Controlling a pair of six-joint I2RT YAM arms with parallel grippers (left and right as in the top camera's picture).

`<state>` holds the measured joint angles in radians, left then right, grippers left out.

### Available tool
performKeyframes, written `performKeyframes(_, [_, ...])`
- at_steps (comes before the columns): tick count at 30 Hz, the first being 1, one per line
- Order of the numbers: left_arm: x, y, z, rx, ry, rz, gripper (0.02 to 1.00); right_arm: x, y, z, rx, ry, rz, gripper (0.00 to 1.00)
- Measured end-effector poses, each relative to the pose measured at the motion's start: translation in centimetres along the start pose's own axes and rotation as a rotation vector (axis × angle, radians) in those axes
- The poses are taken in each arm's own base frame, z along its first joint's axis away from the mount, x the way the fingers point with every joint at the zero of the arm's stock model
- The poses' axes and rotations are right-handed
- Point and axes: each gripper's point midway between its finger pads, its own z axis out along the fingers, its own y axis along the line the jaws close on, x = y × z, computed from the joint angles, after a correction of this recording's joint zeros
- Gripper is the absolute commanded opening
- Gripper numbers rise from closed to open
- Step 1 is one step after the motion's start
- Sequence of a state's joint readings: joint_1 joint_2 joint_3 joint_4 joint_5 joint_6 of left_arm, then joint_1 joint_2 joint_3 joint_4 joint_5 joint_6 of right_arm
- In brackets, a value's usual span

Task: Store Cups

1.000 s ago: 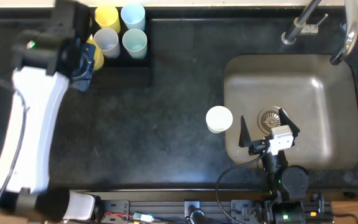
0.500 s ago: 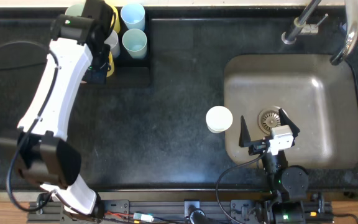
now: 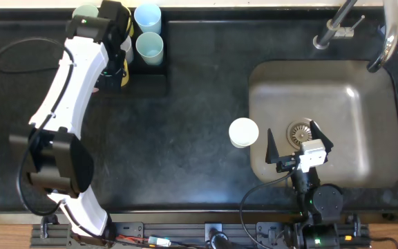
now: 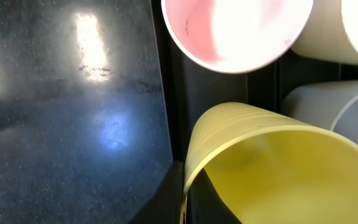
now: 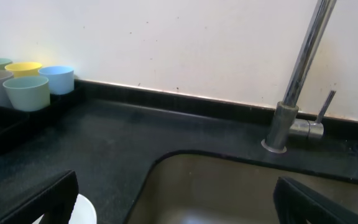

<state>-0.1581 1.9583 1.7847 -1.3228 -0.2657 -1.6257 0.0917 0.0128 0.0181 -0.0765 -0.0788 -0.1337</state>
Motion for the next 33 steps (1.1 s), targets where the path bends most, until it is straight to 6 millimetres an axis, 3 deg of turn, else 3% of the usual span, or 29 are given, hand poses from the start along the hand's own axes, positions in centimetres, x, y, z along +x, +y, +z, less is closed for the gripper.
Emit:
performKeyframes(6, [-0.6,0.1,1.4,-0.037,0.004,-0.018,0.036,0.0,0.0,0.0,0.000,0.000,0.000,0.998])
performKeyframes(20, [0.3,0.3,3.6,-0.096,0.039,-0.013,0.049,0.0,0.0,0.0,0.001,-0.001,0.000,0.998])
performKeyframes(24, [0.5,0.4,4.1,-0.111,0.042,-0.010,0.137,0.0,0.0,0.0,0.000,0.000,0.000,0.998])
performKeyframes(33, [0.5,0.4,4.2,-0.112,0.043,-0.016,0.432,0.0,0.0,0.0,0.000,0.000,0.000,0.996])
